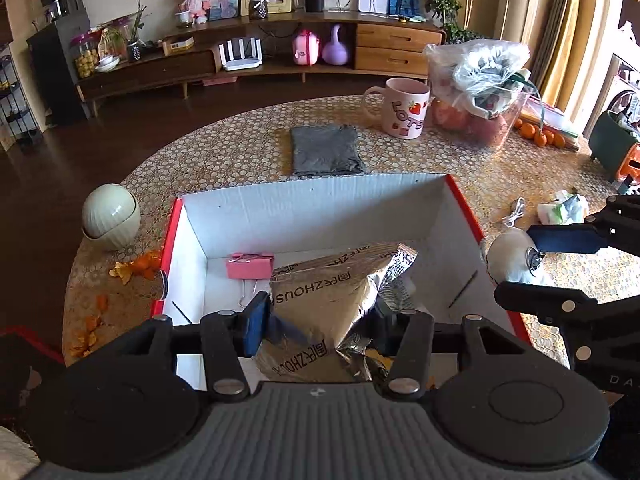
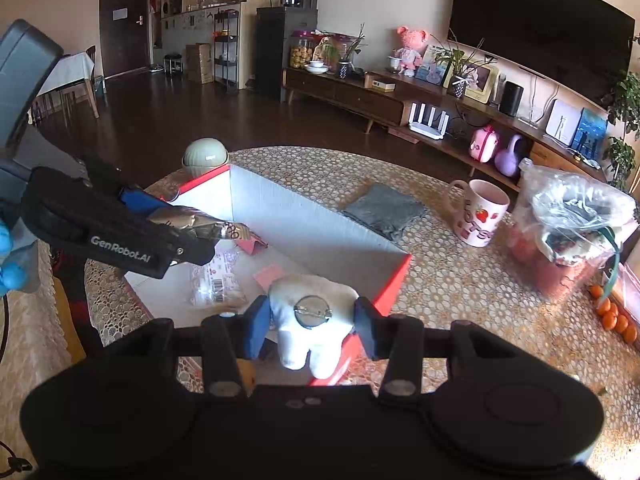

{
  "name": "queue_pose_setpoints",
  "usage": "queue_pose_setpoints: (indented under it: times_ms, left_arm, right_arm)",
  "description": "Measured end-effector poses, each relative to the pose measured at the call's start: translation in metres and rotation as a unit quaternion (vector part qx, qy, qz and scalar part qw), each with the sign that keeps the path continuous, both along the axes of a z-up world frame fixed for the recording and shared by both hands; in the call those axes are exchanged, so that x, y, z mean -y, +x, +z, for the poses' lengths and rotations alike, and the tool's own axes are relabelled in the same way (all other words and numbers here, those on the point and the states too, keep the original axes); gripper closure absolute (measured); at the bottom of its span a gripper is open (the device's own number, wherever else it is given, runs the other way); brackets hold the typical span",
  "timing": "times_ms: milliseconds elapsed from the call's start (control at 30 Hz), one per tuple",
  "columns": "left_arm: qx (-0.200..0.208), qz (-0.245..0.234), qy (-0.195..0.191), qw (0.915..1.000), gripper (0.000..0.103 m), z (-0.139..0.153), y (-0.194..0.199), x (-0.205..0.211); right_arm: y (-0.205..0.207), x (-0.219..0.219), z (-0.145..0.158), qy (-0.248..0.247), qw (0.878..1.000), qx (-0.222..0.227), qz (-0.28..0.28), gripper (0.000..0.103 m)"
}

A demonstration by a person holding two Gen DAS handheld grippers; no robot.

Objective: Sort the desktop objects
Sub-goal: 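Carry the brown bag and tooth toy with both tools over the red box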

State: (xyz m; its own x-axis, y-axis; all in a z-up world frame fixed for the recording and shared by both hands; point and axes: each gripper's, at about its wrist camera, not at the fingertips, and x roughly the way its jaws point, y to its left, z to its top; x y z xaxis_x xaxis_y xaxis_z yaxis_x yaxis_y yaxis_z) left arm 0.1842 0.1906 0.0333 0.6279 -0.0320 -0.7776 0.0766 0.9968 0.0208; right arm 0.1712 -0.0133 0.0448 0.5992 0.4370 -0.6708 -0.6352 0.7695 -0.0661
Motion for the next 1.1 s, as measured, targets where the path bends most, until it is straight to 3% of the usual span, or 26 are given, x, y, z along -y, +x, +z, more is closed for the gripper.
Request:
queue_pose_setpoints:
  times_ms: [300,600,933,1100]
  left_arm:
    - [-0.023,0.007,0.044,0.9987,0.053,-0.033,0.021,-0.009]
    - [-0.041,0.009,0.058,0.9974,0.052,-0.056,0.038,-0.013]
    - [-0.049,0.008,0.077,0.9958,0.052,-0.063,0.038,-0.013]
    - [-0.049,0.01,0.068,0.9964,0.049,-0.061,0.036,-0.013]
  right_arm:
    - [0.016,-0.034,-0.029,-0.012,1.0,-0.02,0.006,0.058]
    - [0.021,-0.055,-0.055,-0.027,0.999,-0.034,-0.001,0.058]
    - [0.017,-0.062,-0.073,-0.047,0.998,-0.039,0.006,0.057]
    - [0.019,-0.059,-0.071,-0.042,0.998,-0.047,0.003,0.054]
